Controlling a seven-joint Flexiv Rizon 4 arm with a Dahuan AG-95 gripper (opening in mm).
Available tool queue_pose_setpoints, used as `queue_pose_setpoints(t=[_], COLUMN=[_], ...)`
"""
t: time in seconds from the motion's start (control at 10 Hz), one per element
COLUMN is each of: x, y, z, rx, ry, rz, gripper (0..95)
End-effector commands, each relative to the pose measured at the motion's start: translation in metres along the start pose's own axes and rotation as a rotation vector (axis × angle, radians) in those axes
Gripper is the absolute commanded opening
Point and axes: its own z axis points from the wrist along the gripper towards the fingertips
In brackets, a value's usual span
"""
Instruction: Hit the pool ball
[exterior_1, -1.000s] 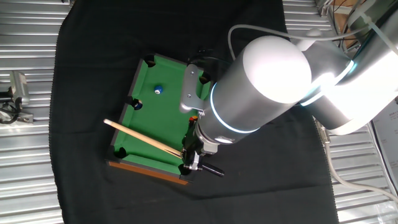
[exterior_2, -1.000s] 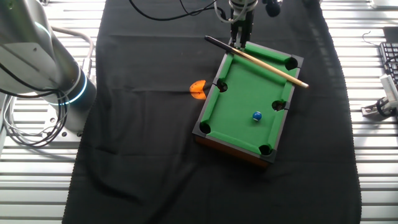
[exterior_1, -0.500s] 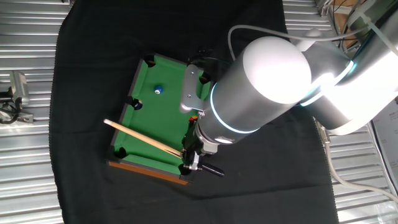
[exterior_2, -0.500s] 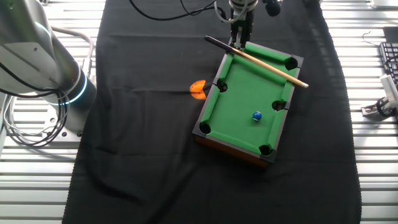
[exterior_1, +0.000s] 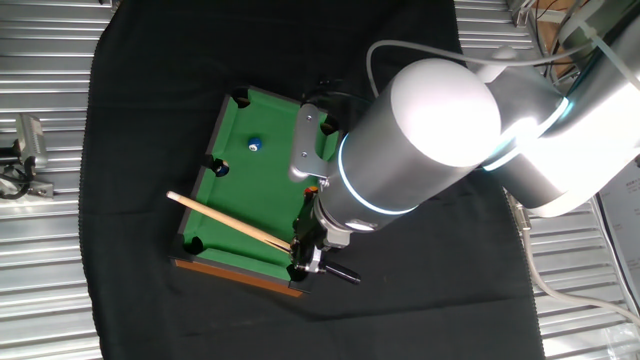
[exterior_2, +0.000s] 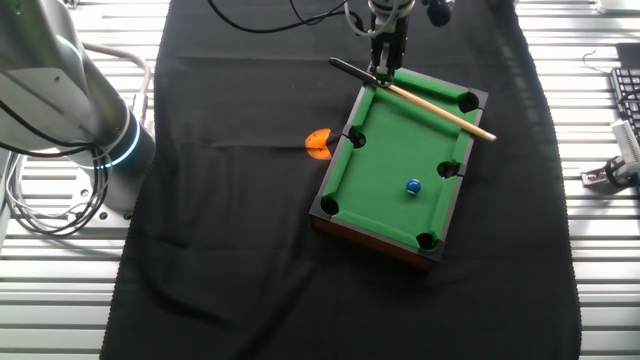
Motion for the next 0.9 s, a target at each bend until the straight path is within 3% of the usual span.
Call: queue_pose_setpoints(t=[0.1, 0.8, 0.9], x=[-0.0001, -0.0006, -0.0006], y=[-0.0003, -0.0016, -0.0018], z=[0.0007, 0.0056, 0.0064], rx=[0.001, 0.001, 0.001], ry=[-0.001, -0.006, -0.008], rz=[0.0, 0.0, 0.0], gripper=[19.0, 19.0, 38.0])
